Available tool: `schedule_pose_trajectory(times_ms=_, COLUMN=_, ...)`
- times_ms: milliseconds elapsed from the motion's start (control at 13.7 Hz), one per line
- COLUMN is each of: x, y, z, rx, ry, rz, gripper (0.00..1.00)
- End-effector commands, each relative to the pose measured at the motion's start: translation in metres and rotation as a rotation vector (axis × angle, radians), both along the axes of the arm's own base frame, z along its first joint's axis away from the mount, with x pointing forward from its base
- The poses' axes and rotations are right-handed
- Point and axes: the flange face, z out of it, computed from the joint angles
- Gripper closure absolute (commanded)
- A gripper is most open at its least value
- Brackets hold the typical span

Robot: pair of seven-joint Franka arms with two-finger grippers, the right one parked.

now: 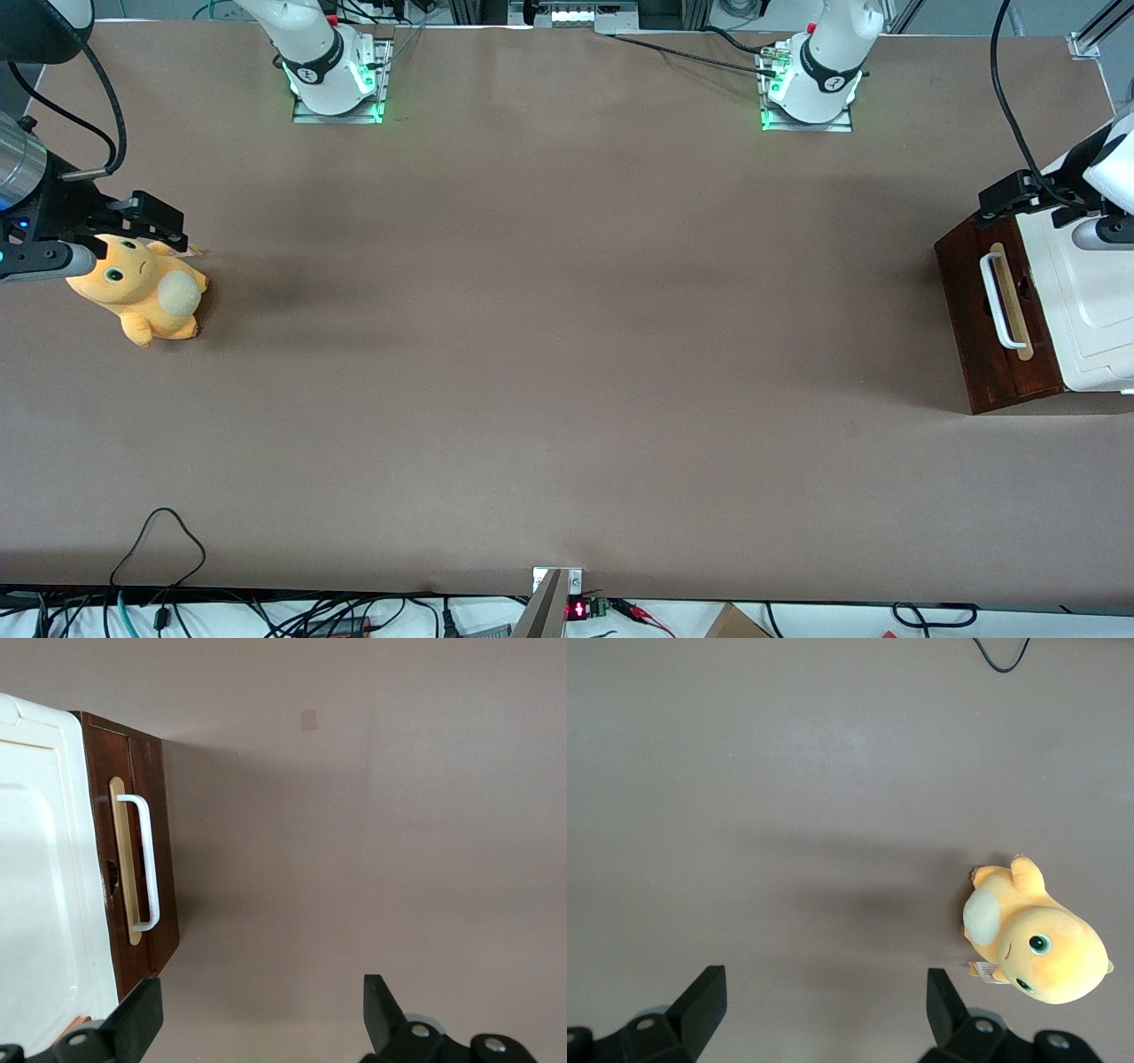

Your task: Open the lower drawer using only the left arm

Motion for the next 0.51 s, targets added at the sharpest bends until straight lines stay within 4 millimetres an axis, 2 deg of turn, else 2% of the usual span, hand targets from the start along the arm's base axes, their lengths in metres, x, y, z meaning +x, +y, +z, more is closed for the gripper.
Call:
schedule_pose_trajectory(times_ms=0, x=-0.0005, y=-0.0012, z=0.0055, rx=-0.027, ry=0.013, rz=-0.024, gripper=0.0)
schedule_pose_trajectory(times_ms=146, x=0.0004, y=-0.0019, z=0.0118, rx=-0.017, ry=0.006, rz=-0.027, gripper=0.0)
schedule_pose_trajectory(times_ms=439, x=0.0014, y=-0.0077, z=0.0075, rx=-0.029, ry=0.024, rz=-0.04, gripper=0.0)
